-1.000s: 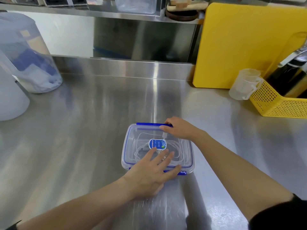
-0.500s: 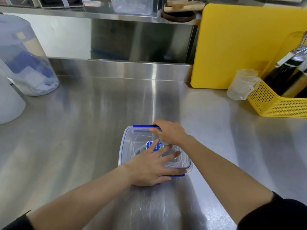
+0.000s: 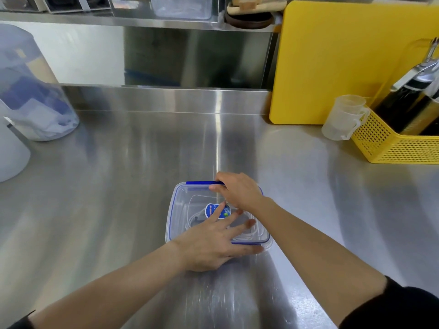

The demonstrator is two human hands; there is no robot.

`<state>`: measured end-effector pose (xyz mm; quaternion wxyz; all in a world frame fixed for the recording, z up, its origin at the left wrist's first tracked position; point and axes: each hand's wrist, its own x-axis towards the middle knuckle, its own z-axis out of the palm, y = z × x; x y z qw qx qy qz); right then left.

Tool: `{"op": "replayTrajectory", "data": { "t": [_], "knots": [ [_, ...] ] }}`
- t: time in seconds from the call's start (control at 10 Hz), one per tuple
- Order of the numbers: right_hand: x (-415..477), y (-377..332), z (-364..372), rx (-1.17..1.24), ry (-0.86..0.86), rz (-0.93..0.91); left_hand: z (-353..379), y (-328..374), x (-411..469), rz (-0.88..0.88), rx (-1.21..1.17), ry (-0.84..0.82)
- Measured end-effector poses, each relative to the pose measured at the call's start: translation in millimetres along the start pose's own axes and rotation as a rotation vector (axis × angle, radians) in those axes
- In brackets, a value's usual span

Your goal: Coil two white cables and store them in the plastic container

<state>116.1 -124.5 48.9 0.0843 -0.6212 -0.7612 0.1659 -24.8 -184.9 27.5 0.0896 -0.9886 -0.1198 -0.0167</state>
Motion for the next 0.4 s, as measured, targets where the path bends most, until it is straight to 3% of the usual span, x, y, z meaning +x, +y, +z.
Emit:
{"op": "replayTrajectory", "data": {
  "t": [0.2, 0.4],
  "knots": [
    [0, 0, -3, -0.016, 0.001, -0.003, -2, 1, 2, -0.028, -0.034, 0.027],
    [-2, 4, -16, -0.001, -0.111, -0.021, -21, -7, -1, -0.03, -0.091, 0.048]
  ]
}}
